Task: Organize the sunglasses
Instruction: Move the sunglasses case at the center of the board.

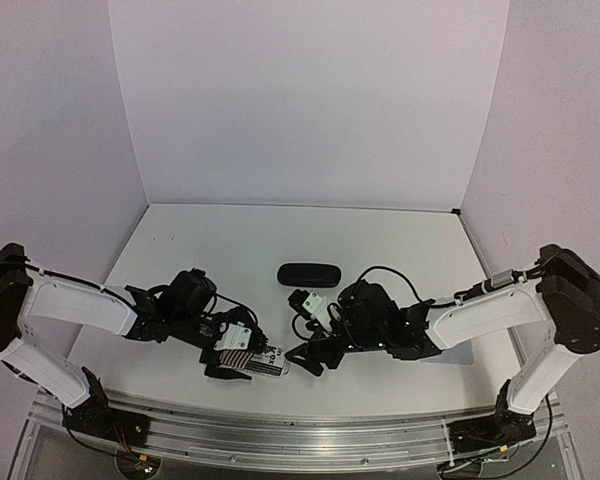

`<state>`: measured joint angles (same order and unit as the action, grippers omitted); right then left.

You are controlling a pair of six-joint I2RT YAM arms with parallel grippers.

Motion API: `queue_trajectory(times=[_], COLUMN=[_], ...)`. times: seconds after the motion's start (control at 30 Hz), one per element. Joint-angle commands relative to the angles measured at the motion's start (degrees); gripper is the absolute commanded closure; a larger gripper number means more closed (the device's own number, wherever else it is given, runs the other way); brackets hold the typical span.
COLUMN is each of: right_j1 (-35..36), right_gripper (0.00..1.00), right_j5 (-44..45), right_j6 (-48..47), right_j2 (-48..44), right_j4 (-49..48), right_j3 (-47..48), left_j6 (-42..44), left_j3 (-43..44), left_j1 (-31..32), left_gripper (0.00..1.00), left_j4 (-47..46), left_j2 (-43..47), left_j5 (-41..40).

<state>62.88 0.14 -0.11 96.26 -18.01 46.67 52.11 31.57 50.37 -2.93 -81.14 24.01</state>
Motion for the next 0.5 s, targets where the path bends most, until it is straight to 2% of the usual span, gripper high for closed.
queue_trajectory(times=[0.0, 0.17, 0.27, 0.4, 0.47], right_j1=[-1.1, -1.1, -1.1, -1.1, -1.0], right_gripper=[0.09, 0.09, 0.08, 0.08, 0.08], right_j5=[-0.5, 2.0, 4.7, 6.4, 6.6], right_j6=[4.3, 5.6, 5.3, 5.0, 5.2], right_j2=[-5.0, -8.8, -11.5, -14.2, -14.9], right_j4=[0.2, 0.1, 0.0, -0.1, -0.4], right_j3=[-1.3, -4.3, -6.0, -7.7, -8.2], left_j6=[-4.5, 0.6, 4.6, 3.1, 2.9], left_j3=[8.9, 17.1, 18.6, 19.7, 21.1], left_j1=[-0.1, -0.3, -0.3, -0.3, -0.3], left_gripper=[0.0, 0.0, 0.0, 0.01, 0.04], left_j4=[9.2, 20.5, 25.4, 21.1, 19.4], left_j2=[-4.2, -11.4, -13.6, -17.0, -19.4], left_j5=[5.6, 7.8, 8.4, 2.4, -0.6])
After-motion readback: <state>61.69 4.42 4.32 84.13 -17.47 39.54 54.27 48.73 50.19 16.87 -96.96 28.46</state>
